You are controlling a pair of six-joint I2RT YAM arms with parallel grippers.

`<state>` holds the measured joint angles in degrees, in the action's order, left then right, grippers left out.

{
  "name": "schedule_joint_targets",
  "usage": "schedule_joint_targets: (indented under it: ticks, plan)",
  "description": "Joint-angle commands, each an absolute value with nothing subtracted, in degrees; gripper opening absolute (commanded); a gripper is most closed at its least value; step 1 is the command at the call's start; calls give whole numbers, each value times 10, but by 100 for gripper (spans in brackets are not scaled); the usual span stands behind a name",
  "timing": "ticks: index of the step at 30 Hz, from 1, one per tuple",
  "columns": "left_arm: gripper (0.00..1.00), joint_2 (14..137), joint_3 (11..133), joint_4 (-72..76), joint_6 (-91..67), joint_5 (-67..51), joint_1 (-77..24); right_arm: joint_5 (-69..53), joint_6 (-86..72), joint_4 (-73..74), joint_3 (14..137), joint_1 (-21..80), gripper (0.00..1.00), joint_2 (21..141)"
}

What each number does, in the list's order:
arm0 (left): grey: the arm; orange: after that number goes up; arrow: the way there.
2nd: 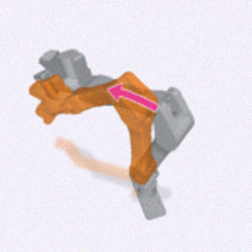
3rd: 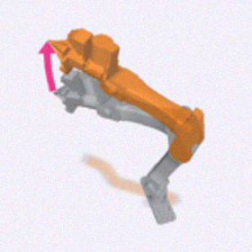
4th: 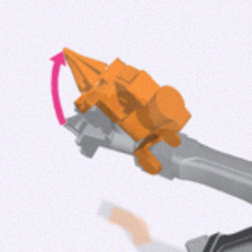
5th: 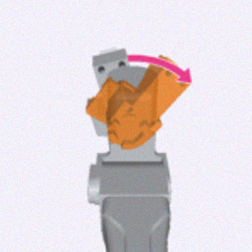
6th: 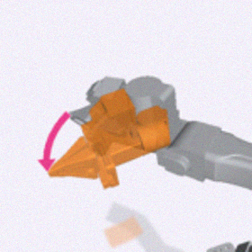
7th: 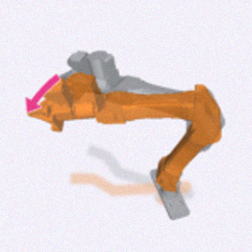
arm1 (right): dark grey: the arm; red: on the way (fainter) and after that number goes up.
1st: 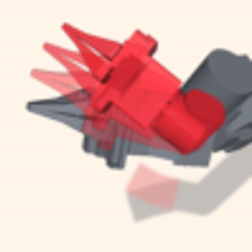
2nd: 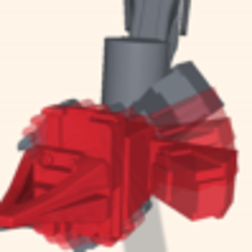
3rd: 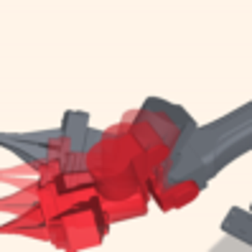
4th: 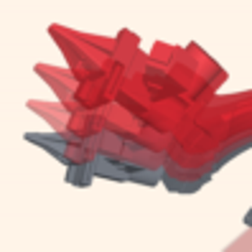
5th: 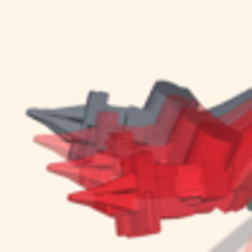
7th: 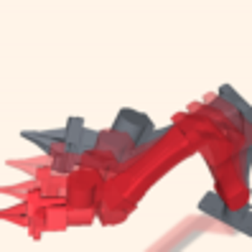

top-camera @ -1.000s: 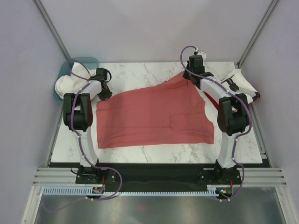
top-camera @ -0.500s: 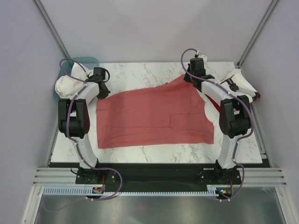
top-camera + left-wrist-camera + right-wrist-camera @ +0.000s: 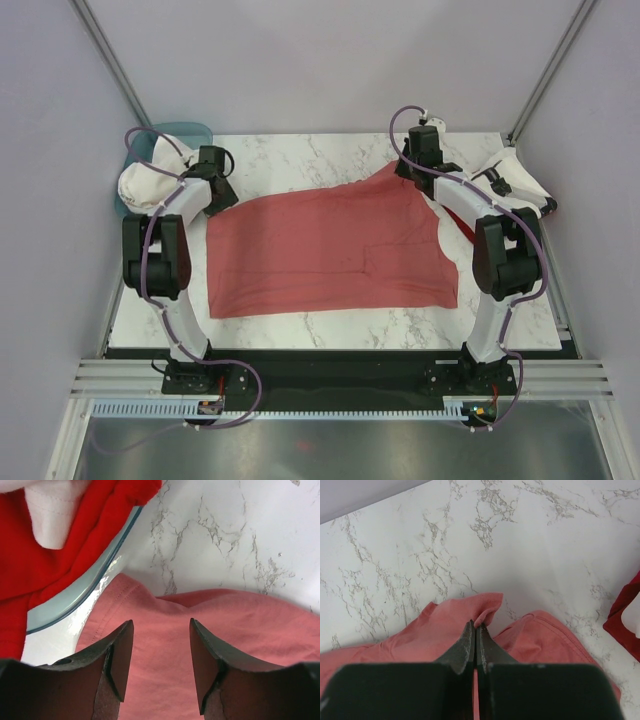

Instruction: Fold and stack the t-shirts

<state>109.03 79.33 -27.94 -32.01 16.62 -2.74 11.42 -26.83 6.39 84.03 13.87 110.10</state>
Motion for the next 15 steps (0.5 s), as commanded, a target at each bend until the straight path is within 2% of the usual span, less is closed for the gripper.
schedule_joint_targets:
  ticks: [1, 4, 7, 10, 11, 12, 13, 15]
  plan:
    - [57, 1110, 819, -269, -319, 163, -28, 113, -274, 46, 844, 138, 0, 1074]
    - [56, 1132, 828, -270, -330, 154, -28, 113, -272, 45, 850, 138, 0, 1083]
    - [52, 1153, 835, -271, -332, 153, -28, 112, -273, 43, 854, 138, 0, 1091]
    - [31, 1161, 838, -272, -338, 156, -28, 111, -273, 41, 857, 138, 0, 1097]
    - [13, 1159, 836, -272, -342, 159, -28, 110, -273, 41, 854, 137, 0, 1098]
    - [6, 1154, 833, -271, -345, 163, -29, 112, -274, 41, 853, 137, 0, 1094]
    - [2, 1150, 827, -272, -346, 173, -28, 113, -274, 40, 850, 137, 0, 1092]
    - [2, 1134, 821, -271, -348, 180, -29, 115, -273, 41, 845, 137, 0, 1085]
